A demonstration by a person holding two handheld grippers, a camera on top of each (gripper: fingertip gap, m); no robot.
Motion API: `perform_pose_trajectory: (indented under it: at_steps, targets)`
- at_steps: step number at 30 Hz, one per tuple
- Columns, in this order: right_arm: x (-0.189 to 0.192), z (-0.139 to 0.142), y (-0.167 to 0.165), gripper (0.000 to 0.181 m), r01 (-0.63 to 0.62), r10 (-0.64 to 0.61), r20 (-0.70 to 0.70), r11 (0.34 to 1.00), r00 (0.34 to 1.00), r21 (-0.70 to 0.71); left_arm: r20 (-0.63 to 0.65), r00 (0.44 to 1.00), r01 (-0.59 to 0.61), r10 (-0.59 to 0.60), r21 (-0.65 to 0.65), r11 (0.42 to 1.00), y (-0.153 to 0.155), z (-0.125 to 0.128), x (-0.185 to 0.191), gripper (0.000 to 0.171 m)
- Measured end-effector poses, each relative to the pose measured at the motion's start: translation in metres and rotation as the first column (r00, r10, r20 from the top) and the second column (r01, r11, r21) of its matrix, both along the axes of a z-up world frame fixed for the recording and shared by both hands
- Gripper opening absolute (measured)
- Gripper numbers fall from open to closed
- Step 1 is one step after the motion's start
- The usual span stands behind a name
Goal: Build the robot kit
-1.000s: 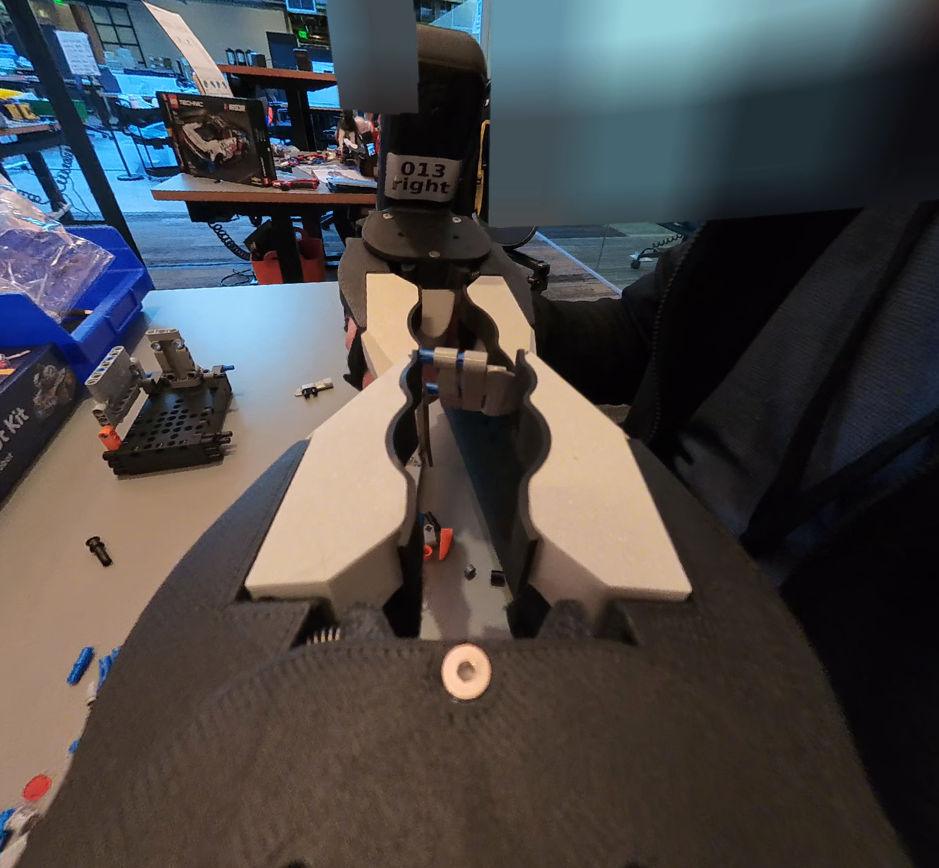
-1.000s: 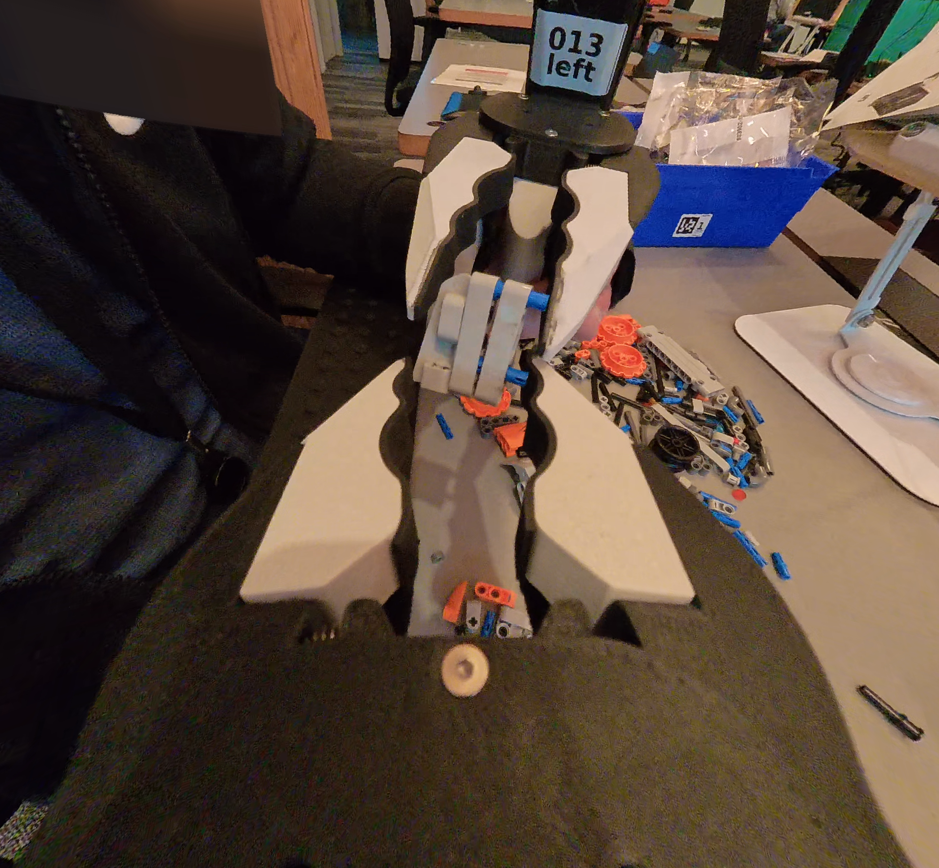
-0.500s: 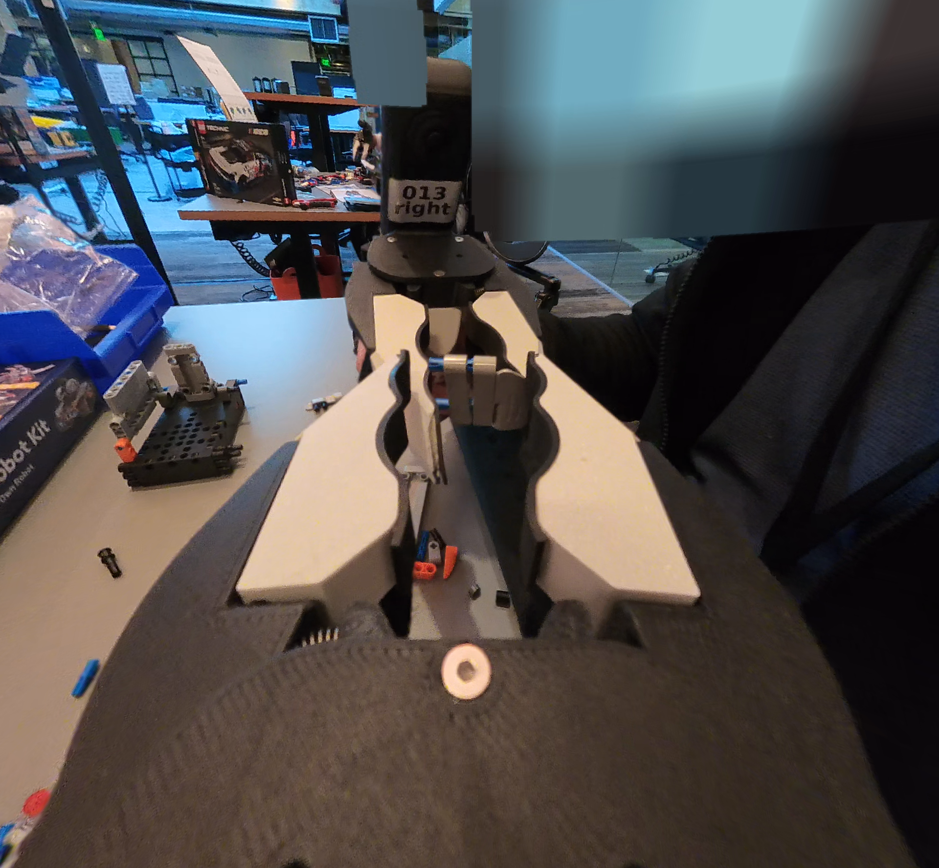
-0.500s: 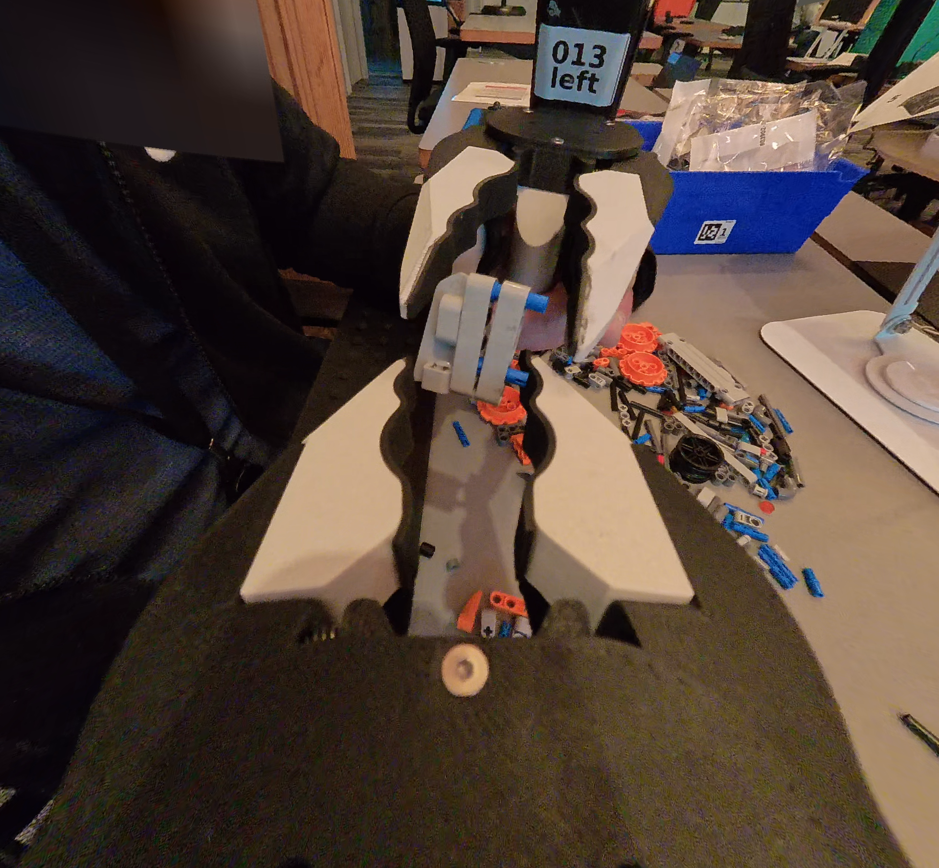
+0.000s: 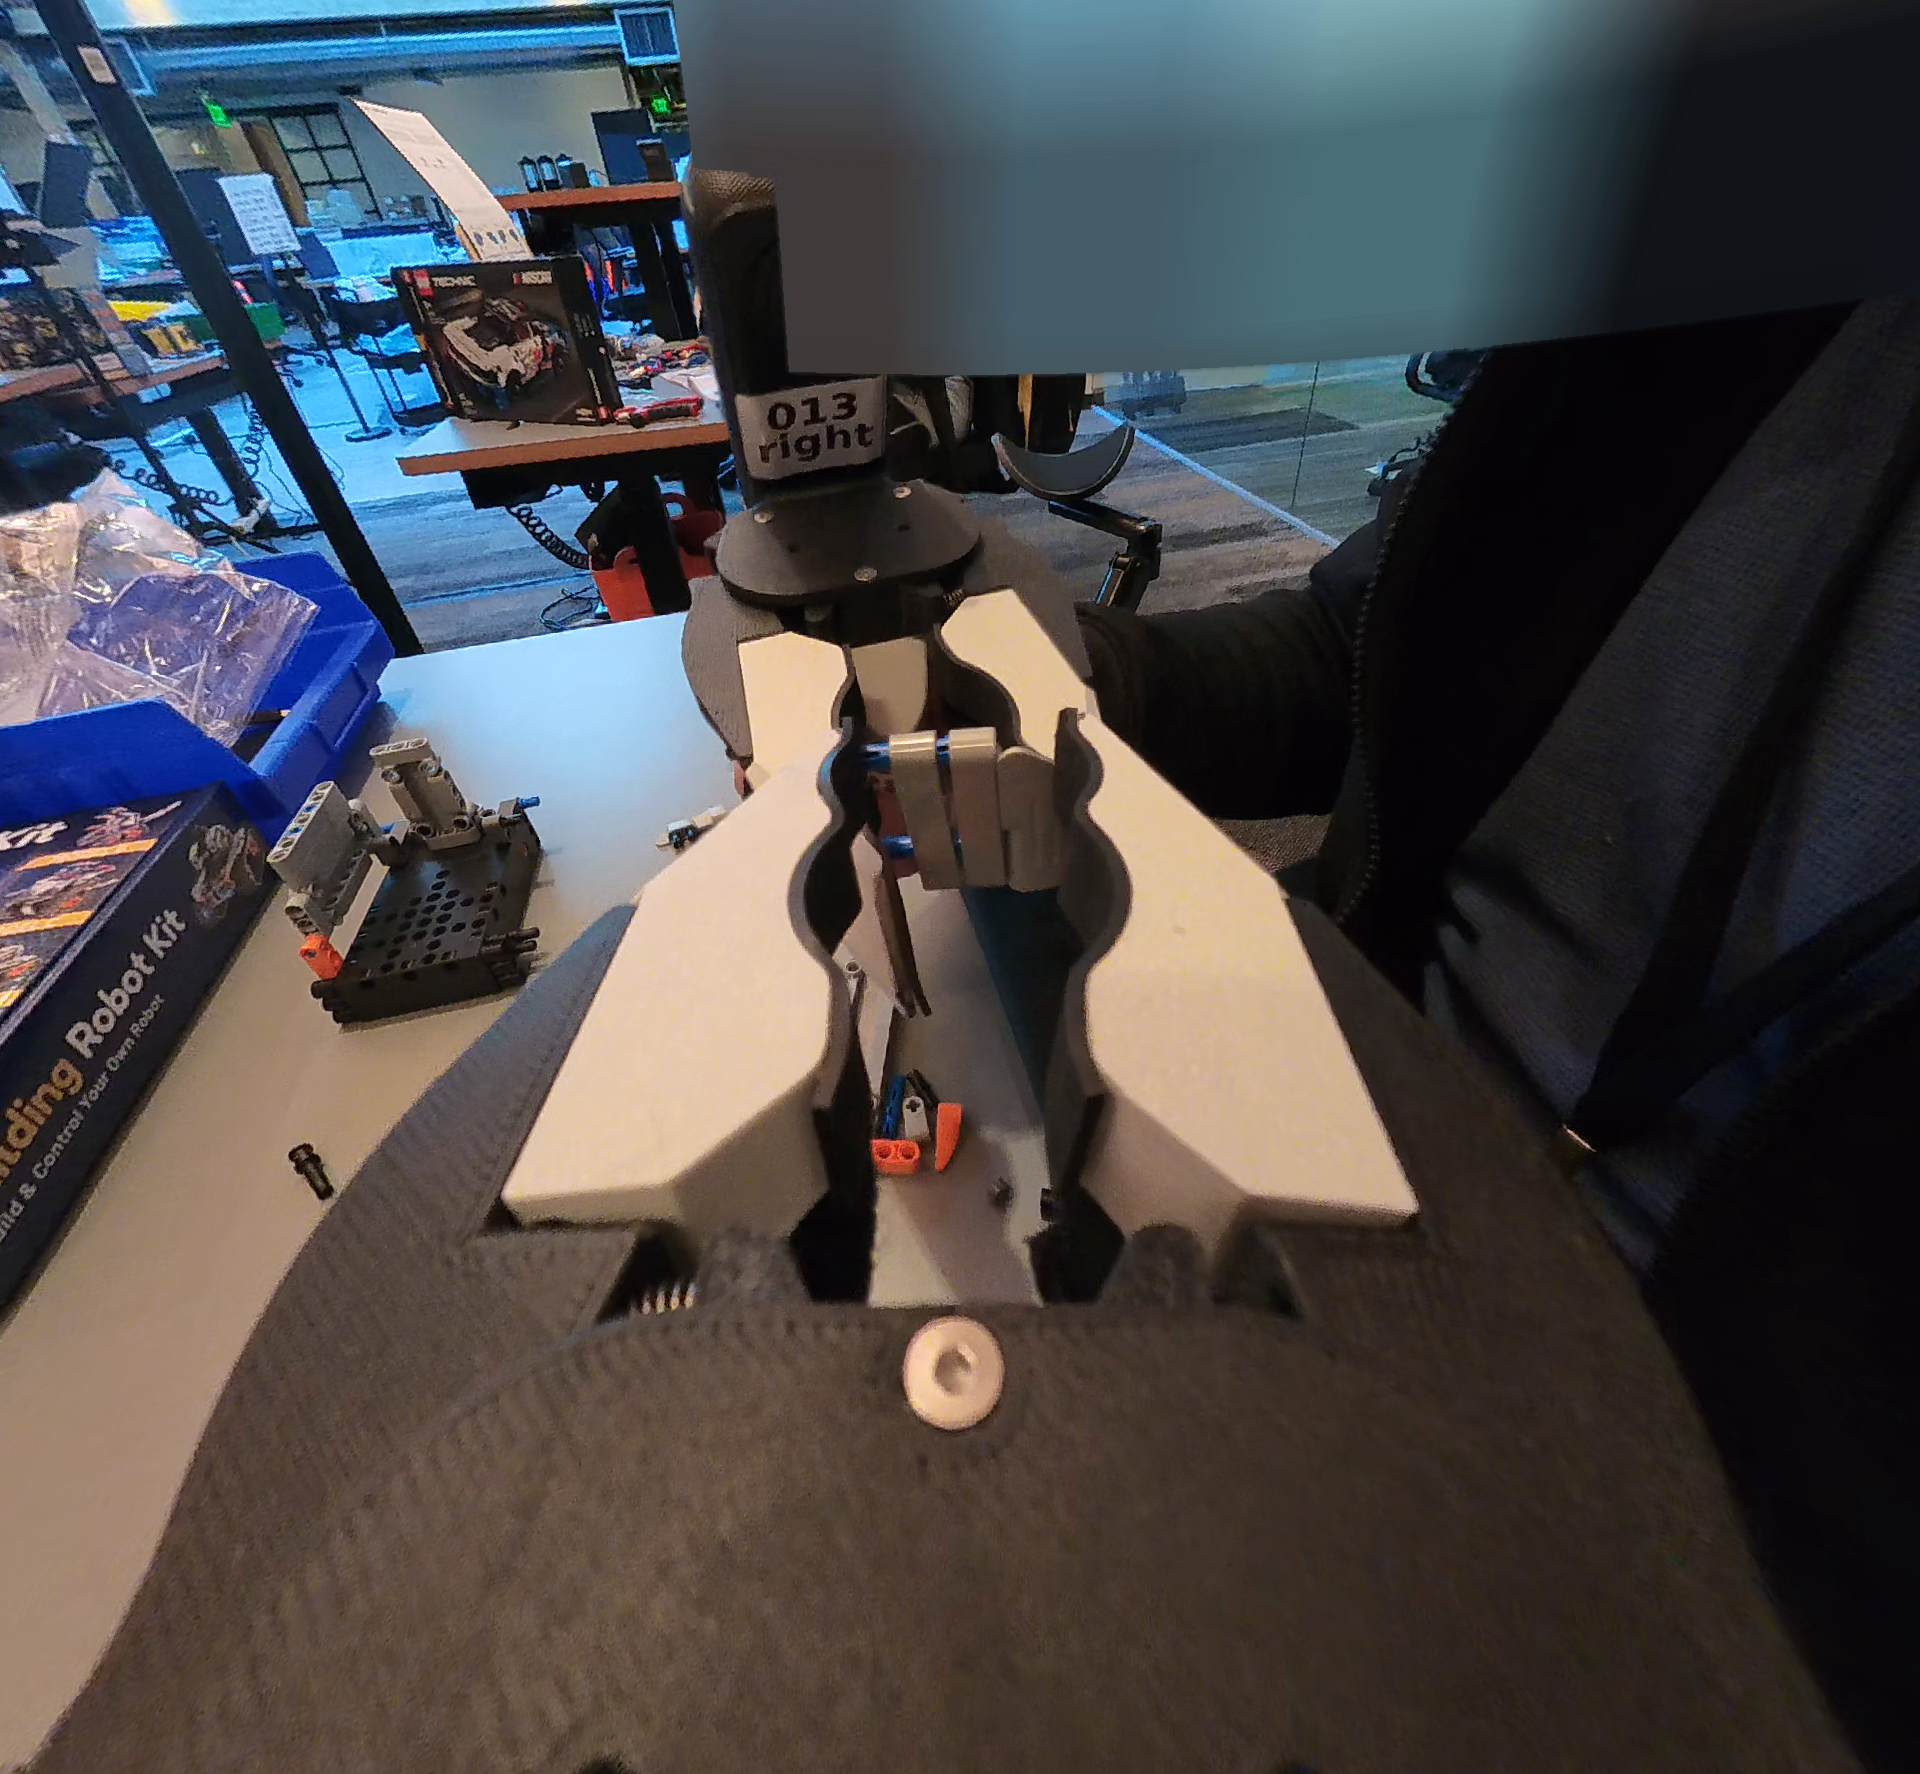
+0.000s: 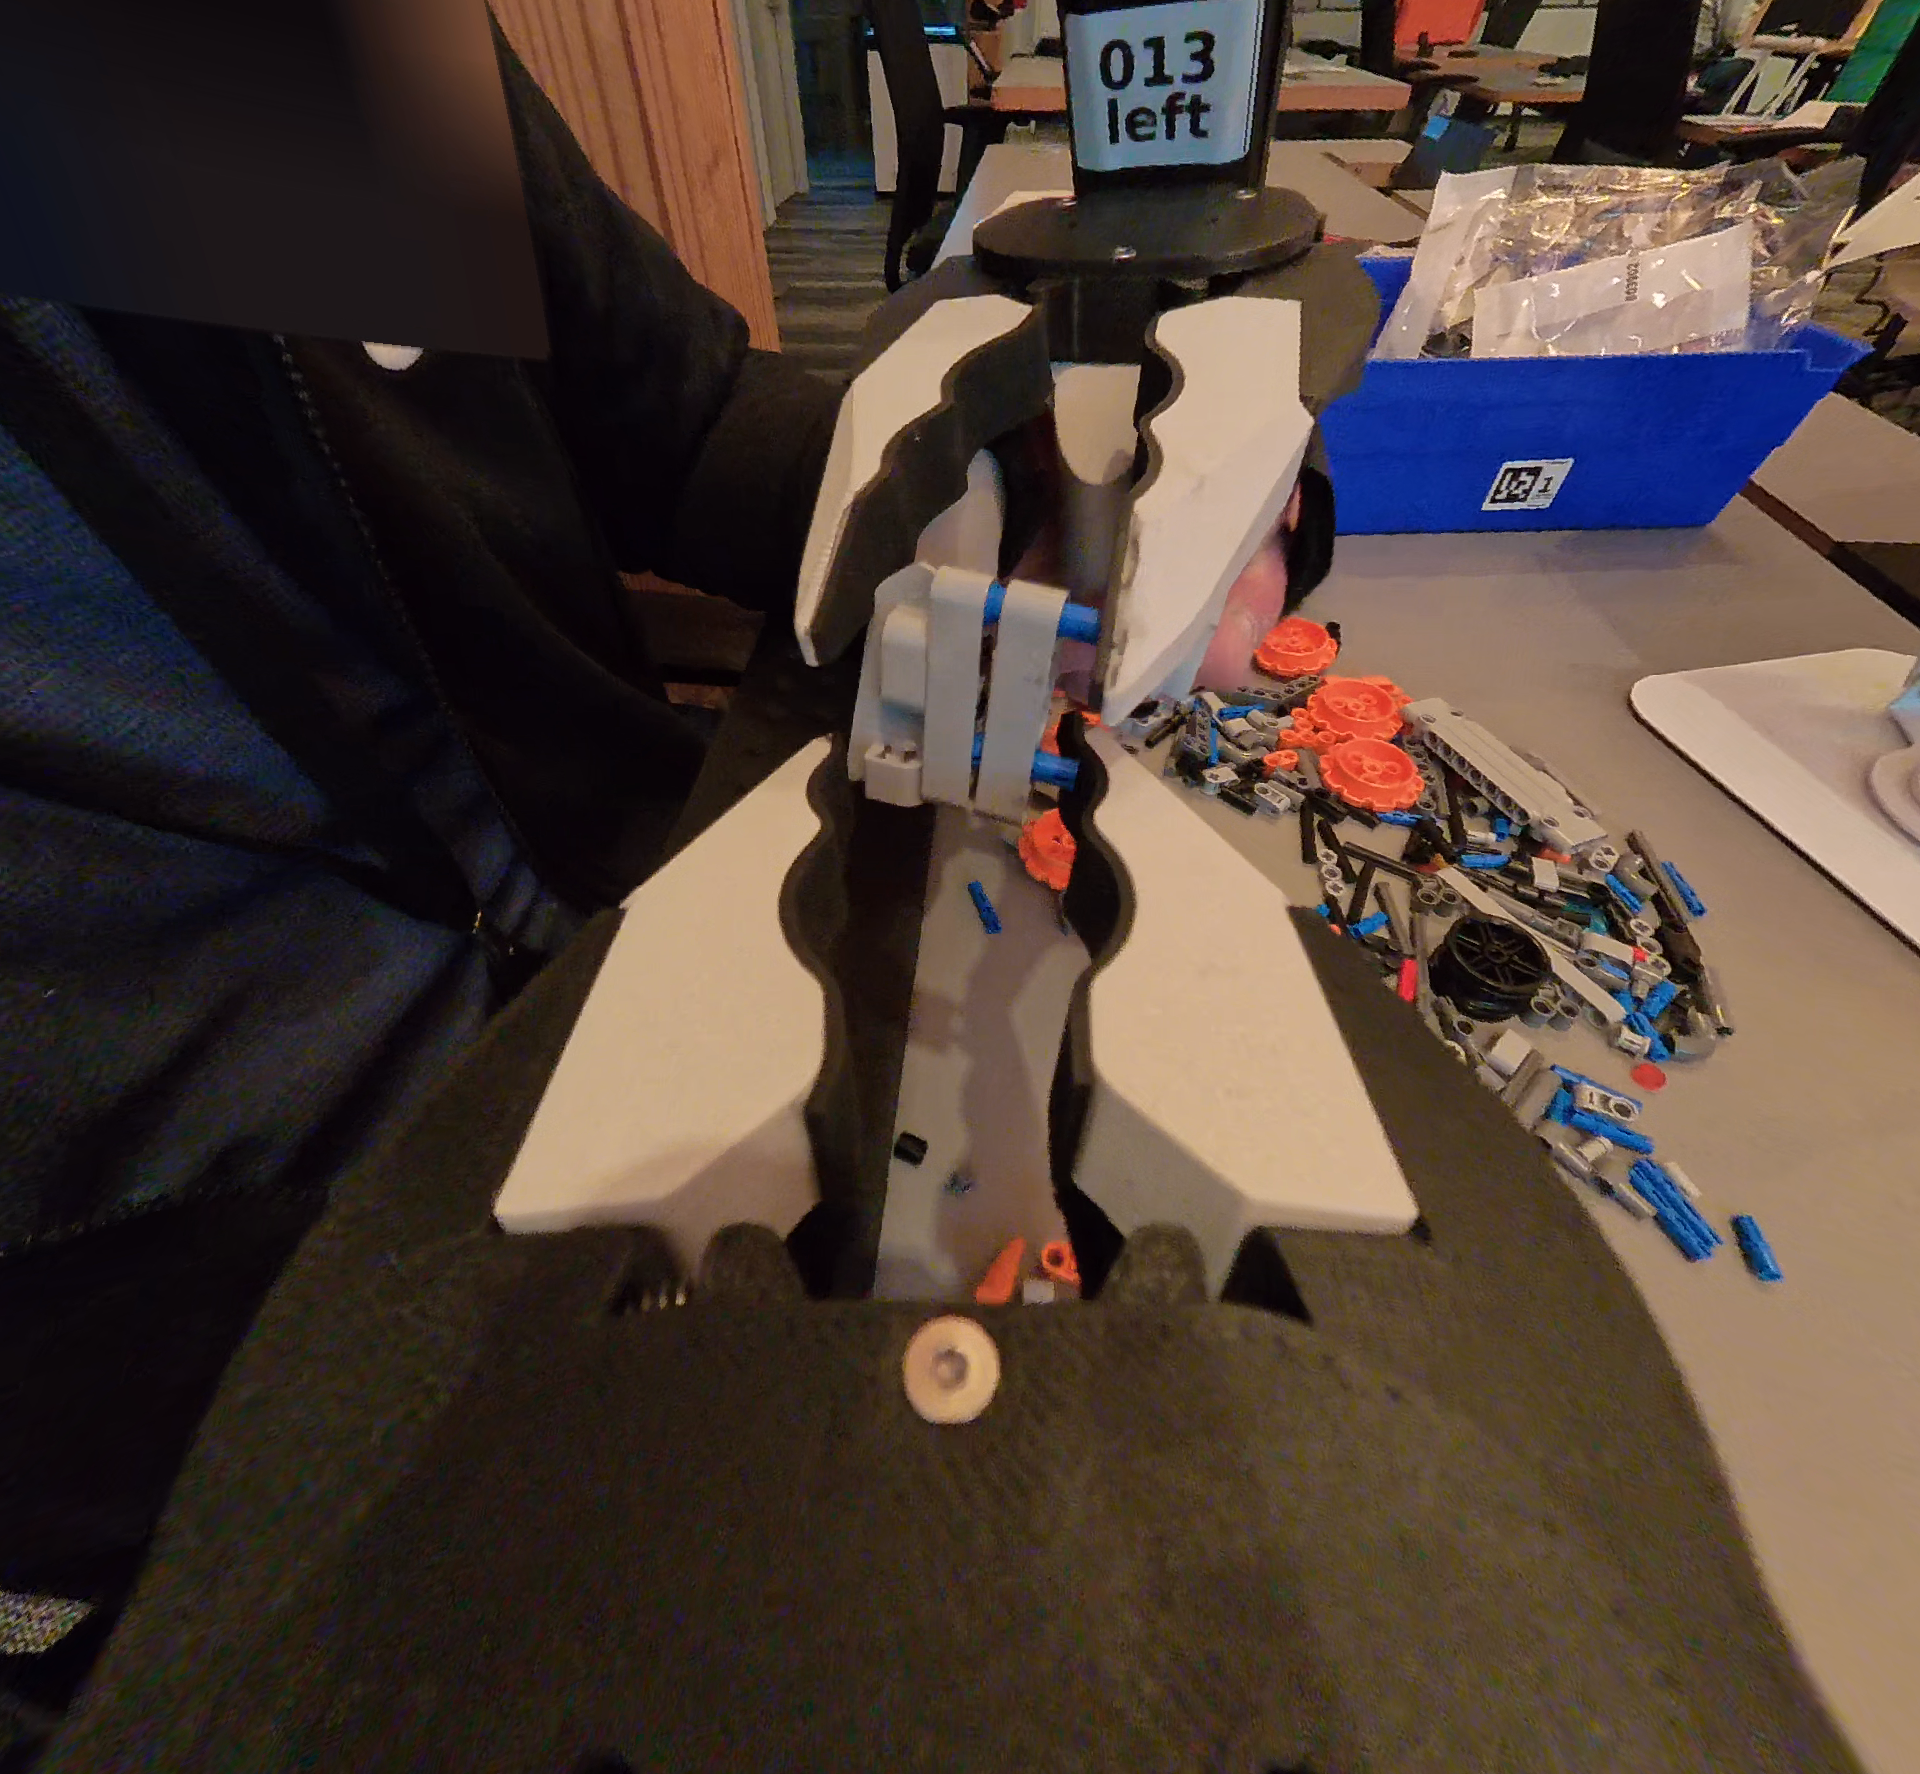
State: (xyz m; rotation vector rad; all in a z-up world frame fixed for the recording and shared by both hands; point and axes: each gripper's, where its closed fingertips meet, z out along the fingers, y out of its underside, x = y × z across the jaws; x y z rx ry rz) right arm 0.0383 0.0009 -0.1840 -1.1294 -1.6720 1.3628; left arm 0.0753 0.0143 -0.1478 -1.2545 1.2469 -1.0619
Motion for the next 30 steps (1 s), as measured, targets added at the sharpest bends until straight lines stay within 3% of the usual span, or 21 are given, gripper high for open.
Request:
perform_pose_trajectory:
  at_steps: [4, 9, 15, 22, 30]
  targets:
    - [-0.001, 0.004, 0.000, 0.038, -0.001, 0.001, -0.019, 1.000, 1.000, -0.008, 0.023, 1.000, -0.004, 0.005, -0.040, 0.999, 0.001, 0.004, 0.003, 0.033]
    - [0.000, -0.006, 0.008, 0.039, 0.036, -0.037, 0.035, 0.999, 0.999, 0.029, -0.052, 0.999, 0.007, -0.013, -0.117, 0.993, 0.006, -0.005, -0.003, 0.033]
    - [-0.002, -0.027, 0.015, 0.038, 0.079, -0.097, 0.133, 0.988, 0.986, 0.131, -0.260, 0.965, -0.033, 0.018, -0.057, 0.998, 0.011, -0.024, -0.015, 0.026]
    - [-0.003, -0.058, 0.021, 0.038, 0.091, -0.151, 0.266, 0.970, 0.952, 0.226, -0.515, 0.856, -0.012, 0.040, 0.058, 0.998, 0.016, -0.055, -0.025, 0.022]
    - [0.001, -0.059, 0.016, 0.037, 0.049, -0.099, 0.270, 0.981, 0.958, 0.187, -0.484, 0.874, 0.030, 0.047, 0.151, 0.988, 0.012, -0.056, -0.020, 0.021]
